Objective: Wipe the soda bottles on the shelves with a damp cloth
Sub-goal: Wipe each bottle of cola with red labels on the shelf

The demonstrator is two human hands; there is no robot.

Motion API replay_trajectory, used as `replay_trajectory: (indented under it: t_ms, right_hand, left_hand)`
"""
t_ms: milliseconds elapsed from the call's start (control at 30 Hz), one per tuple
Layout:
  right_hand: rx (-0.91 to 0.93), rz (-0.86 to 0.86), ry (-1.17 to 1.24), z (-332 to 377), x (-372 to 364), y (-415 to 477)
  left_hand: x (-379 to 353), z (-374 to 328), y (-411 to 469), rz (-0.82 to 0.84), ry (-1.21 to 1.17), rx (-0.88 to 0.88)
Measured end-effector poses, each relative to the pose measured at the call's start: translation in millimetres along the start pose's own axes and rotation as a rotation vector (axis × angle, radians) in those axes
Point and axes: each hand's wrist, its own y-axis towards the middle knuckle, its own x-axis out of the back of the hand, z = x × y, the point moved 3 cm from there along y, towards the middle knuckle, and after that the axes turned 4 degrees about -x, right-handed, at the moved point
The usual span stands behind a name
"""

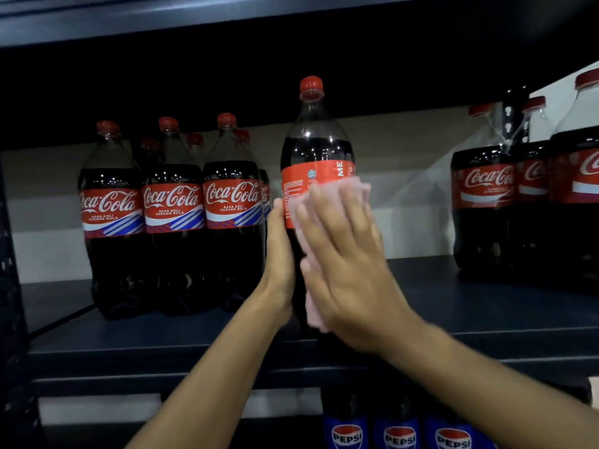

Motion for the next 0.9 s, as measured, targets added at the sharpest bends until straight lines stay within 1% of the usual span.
replay_trajectory:
  t_ms: [100,133,200,300,333,400,467,533,600,667,700,767,900]
  right_hand:
    - [0.171,0.051,-0.145,-1,-4,-31]
    - [0.197,0.069,-0.167,-2,-3,-33]
    - [0.219,0.069,-0.162,0,0,-26]
    - [0.206,0.018,-0.13,1,6,0]
    - [0.182,-0.008,-0.121,-1,9,15]
    - [0.102,-0.048,-0.08,-14,16,52]
    - [0.019,-0.062,0.043,-23,26,92]
    - [-0.083,-0.046,0.221,-30,34,120]
    - [-0.19,-0.039,0.343,-34,36,131]
    - [-0.246,-0.052,0.375,-31,33,126]
    - [-0.246,-0.068,0.368,-29,29,121]
    - [-0.205,-0.085,0.318,-23,24,105]
    - [0.031,-0.036,0.041,-9,11,52]
  left_hand:
    - [8,4,8,0.038,-0.063,0.077]
    - [10,5,10,0.052,-0.077,0.099]
    - [12,6,11,0.072,-0.078,0.144]
    - [11,1,9,0.098,-0.032,0.168]
    - [10,-1,8,0.1,-0.026,0.17]
    - [8,-4,8,0.051,-0.034,0.188]
    - [8,-7,7,0.037,-0.005,0.194]
    - [5,-11,-1,0.021,0.041,0.189]
    - [0,-13,-8,-0.001,0.072,0.133]
    - [-7,-12,-13,-0.03,0.074,0.067]
    - [-9,-11,-13,-0.043,0.065,0.048]
    - [-10,-7,-10,-0.038,0.033,0.026]
    - [2,-4,1,-0.028,0.008,-0.025]
